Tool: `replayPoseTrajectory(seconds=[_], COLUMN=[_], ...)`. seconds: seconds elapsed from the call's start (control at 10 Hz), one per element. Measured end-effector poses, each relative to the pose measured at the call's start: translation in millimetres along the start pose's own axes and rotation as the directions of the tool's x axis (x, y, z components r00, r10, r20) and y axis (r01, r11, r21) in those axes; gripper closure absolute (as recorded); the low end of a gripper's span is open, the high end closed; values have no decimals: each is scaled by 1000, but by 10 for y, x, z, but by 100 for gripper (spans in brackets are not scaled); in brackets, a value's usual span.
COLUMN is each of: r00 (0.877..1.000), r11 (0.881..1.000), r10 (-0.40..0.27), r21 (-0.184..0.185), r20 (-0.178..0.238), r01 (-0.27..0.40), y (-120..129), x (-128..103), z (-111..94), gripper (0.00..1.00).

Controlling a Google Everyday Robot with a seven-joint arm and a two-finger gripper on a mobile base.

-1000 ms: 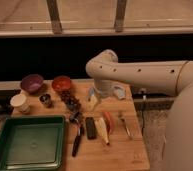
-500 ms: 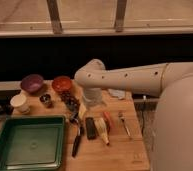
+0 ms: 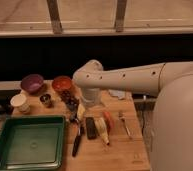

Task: Place eraser in metal cup

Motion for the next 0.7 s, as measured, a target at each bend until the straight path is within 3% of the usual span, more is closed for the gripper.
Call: replayPoseTrajectory(seconds=[0.7], r00=[1000], r11=[1000], r10=[0], r21=[0], r20=[-1], r01=[0], y=[4], x=[1], z=[2], gripper=[21])
